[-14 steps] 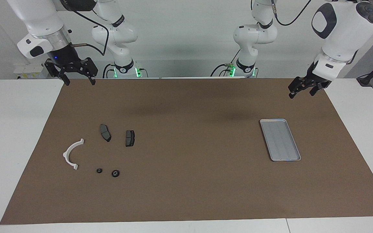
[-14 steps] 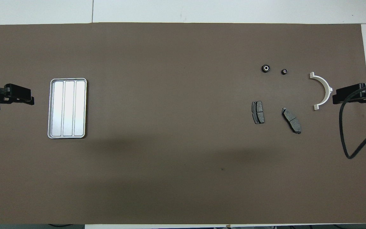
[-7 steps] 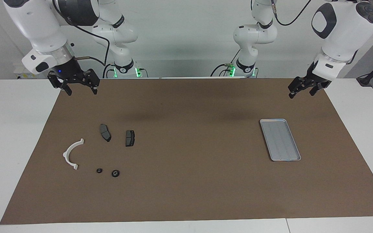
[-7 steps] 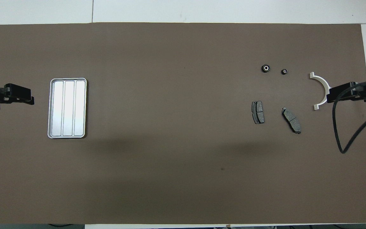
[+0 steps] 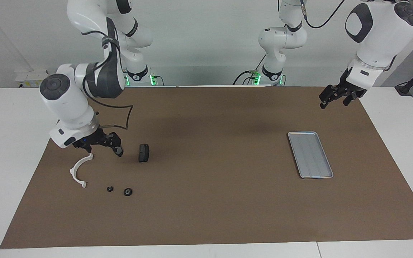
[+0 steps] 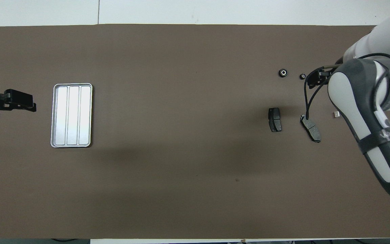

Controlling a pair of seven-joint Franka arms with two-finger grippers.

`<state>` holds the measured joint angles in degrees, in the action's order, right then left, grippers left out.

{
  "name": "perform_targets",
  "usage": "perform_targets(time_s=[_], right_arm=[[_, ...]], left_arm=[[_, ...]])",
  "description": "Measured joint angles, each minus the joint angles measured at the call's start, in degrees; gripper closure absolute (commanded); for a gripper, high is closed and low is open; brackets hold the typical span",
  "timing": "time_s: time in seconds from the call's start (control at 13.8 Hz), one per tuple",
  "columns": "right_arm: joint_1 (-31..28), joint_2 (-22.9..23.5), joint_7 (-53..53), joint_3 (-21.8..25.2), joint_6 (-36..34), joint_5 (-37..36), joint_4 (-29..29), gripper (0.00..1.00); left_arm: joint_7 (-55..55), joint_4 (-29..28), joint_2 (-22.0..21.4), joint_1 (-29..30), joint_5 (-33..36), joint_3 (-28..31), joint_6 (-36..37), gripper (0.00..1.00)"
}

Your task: Pick bearing gear from pile to tray

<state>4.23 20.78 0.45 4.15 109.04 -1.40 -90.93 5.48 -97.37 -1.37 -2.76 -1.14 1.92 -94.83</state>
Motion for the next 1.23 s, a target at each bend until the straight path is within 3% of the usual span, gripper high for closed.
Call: perform_targets(time_s=[0.43,0.72,1.23], right_arm=[[2.02,11.17,5.69,-0.08,4.25,-0.13,7.90,0.00],[2.18,16.29,7.40,-0.56,4.21,-0.13,13.61,0.00],[2.62,22.50,10.54,-1.51,4.75,-0.13,18.42,0.03]], left_arm=[[0.00,0.00,0.00,0.00,0.00,0.00,0.00,0.00],[0.00,0.00,0.00,0.00,0.00,0.00,0.00,0.00],[0.00,0.00,0.00,0.00,0.00,0.00,0.00,0.00]])
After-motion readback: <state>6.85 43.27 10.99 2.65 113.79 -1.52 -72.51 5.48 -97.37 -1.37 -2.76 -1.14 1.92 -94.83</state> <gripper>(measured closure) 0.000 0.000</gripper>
